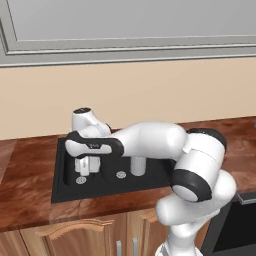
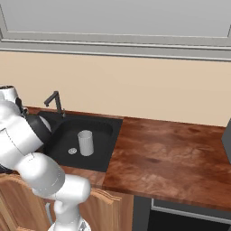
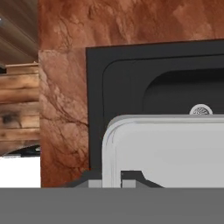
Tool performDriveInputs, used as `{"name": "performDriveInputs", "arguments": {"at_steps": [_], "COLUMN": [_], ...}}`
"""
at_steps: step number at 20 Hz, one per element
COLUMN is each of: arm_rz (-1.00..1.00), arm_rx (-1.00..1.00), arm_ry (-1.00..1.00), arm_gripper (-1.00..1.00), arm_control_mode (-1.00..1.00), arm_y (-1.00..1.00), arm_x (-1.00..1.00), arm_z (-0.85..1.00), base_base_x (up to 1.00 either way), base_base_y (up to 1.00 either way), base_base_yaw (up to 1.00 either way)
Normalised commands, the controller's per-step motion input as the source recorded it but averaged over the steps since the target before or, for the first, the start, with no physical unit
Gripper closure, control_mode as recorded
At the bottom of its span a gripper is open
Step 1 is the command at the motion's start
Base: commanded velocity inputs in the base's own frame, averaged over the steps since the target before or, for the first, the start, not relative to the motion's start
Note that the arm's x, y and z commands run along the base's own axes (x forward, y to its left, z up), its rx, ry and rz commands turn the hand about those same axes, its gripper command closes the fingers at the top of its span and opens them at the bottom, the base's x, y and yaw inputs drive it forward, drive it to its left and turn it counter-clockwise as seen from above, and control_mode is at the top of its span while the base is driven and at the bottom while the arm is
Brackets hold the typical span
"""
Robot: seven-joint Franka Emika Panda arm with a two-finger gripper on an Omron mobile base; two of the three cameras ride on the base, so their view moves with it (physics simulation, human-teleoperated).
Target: Place the tupperware in the left basin and the glass cup in the right basin of the sink.
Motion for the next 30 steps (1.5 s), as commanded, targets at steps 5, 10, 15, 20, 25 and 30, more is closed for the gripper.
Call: {"name": "performDriveInputs", "arguments": {"at_steps": [5,10,15,20,25,30], "arm_rz": [0.0,0.0,0.0,0.0,0.0,0.0], "arm_rx": [0.0,-0.01,0.0,0.0,-0.03,-0.06], "arm_ry": [0.0,0.0,0.0,0.0,0.0,0.0], "arm_gripper": [1.0,1.0,1.0,1.0,1.0,1.0], "arm_control_mode": [-1.0,-1.0,-1.0,-1.0,-1.0,-1.0], "arm_y": [0.09,0.11,0.11,0.11,0.06,0.01], "arm_x": [0.27,0.25,0.21,0.22,0.2,0.11], "arm_z": [-0.18,-0.18,-0.14,-0.16,-0.15,-0.17], "base_base_x": [0.0,0.0,0.0,0.0,0.0,0.0], "base_base_y": [0.0,0.0,0.0,0.0,0.0,0.0], "base_base_yaw": [0.0,0.0,0.0,0.0,0.0,0.0]}}
